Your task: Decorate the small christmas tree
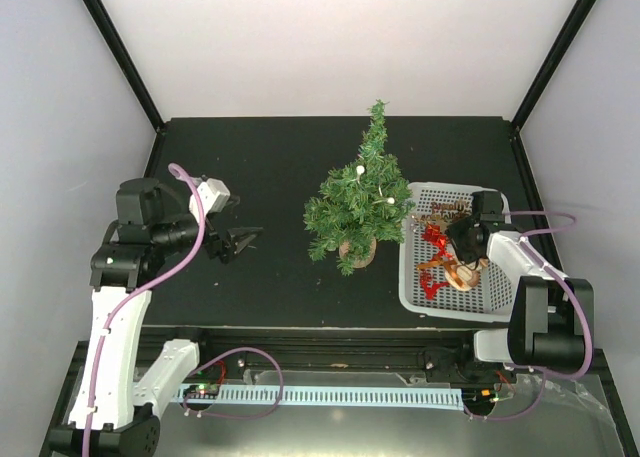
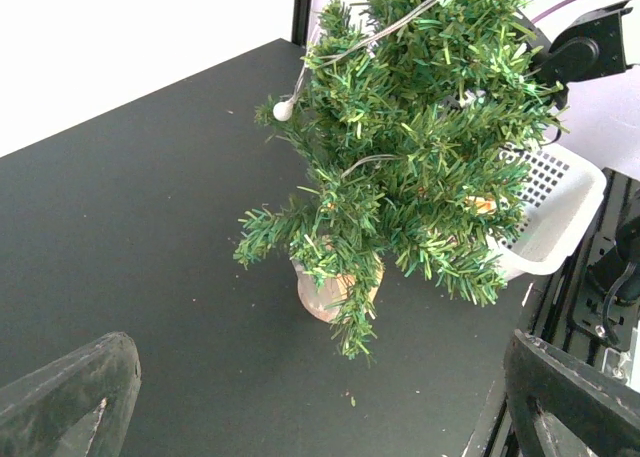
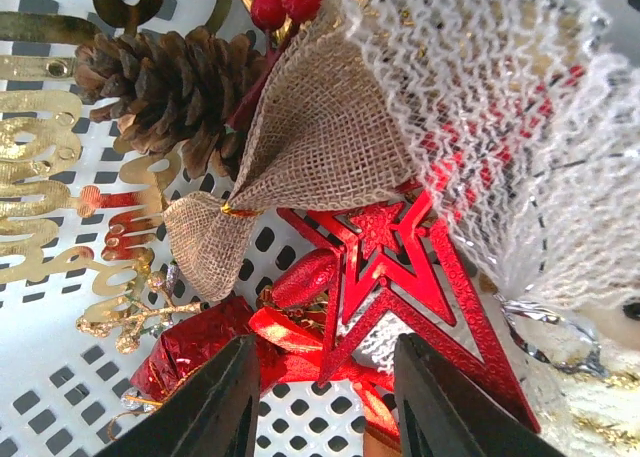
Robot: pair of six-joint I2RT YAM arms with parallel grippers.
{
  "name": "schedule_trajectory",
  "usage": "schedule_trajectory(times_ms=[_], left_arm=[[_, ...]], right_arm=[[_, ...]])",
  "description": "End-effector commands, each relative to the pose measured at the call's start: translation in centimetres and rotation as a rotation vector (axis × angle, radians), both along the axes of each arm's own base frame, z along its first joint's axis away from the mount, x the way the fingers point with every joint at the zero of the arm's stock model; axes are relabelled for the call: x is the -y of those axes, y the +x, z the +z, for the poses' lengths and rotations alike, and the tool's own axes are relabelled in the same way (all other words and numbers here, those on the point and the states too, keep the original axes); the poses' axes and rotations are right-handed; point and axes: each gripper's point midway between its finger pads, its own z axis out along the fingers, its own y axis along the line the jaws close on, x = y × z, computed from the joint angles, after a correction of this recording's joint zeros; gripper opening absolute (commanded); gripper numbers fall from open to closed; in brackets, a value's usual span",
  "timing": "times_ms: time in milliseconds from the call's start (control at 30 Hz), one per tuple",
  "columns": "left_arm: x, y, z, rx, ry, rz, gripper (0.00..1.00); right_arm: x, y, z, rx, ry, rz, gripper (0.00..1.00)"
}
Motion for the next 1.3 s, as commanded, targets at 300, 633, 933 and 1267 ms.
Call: schedule_trajectory(times_ms=[300, 633, 933, 1267], left_arm=[[-0.1, -0.2, 1.2, 0.030, -0.018, 0.005, 0.99], [0.0, -0.5, 1.4, 0.038, -0.027, -0.003, 0.99], [0.0, -0.7, 1.4, 0.051, -0.026, -0.003, 0.99], [-0.1, -1.0, 1.1, 0.058, -0.027, -0.001, 0.99]], right_arm=[[0.3, -0.8, -0.7, 0.007, -0.006, -0.008, 0.38], [1.4, 0.6, -0.2, 0.054, -0.029, -0.036, 0.24], [1.8, 1.8, 1.4, 0.108, -0.045, -0.024, 0.05], [2.0, 1.3, 6.3, 0.236, -0.110, 0.036, 0.01]])
